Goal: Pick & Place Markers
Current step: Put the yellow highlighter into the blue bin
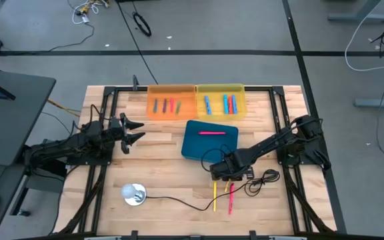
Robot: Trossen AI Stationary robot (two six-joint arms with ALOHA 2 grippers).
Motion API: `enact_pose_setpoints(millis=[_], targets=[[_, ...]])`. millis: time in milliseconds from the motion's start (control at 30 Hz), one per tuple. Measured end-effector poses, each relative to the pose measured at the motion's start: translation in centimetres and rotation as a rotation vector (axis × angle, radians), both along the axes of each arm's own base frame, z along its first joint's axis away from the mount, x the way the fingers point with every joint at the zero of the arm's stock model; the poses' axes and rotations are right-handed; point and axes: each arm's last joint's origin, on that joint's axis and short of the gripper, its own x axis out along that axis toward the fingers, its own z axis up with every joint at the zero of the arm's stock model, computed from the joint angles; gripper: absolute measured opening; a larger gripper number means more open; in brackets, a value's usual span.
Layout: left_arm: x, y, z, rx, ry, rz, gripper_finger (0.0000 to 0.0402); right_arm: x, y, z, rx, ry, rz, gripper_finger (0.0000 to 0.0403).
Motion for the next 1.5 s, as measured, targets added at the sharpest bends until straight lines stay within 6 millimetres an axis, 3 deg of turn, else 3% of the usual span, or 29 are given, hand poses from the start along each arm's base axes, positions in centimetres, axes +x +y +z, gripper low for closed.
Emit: enact_pose_setpoints(millis=[300,733,1133,1500], targets=[[0.0,0.0,0.0,0.0,0.0,0.0,0.0222,0.0,0.0,0.0,0.001,0.008,-0.04,0.0011],[0.0,0.0,0.0,0.0,0.0,0.0,0.0222,-0.4,-0.1,0.3,-0.015,0.032,-0.106,0.002],[0.0,0.0,0.0,0.0,0.0,0.0,0.0222,-3.0,-1.5,4.4,-0.044,0.087,-0.088,0.0018],[0.0,0.0,0.0,0.0,0.0,0.0,0.0222,-3.5,-3.2,8.1,-0.004,0.037,0.161,0.0018]])
